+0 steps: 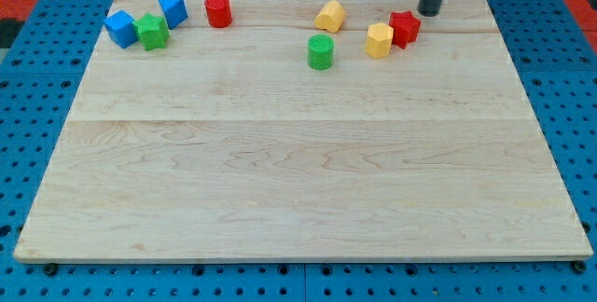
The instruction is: Push red star beside red circle
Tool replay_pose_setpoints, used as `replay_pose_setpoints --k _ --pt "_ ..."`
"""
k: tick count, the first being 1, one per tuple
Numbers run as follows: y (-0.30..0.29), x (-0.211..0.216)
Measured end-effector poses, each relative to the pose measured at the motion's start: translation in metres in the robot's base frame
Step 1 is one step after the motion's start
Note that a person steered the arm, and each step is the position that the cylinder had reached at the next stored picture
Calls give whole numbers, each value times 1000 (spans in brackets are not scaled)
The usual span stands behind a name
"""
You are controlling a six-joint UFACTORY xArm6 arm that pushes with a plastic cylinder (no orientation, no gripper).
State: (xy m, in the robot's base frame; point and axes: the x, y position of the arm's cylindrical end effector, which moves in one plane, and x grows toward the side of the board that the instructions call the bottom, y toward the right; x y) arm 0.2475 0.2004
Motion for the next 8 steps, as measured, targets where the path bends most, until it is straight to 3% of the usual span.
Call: replay_pose_setpoints --k 1,2,4,5,6,7,8 --pt "16 38" --pt "-11 59" --pt "-60 -20" --pt "-64 -29" --pt "1 -12" --pt "-47 9" --pt "-112 4"
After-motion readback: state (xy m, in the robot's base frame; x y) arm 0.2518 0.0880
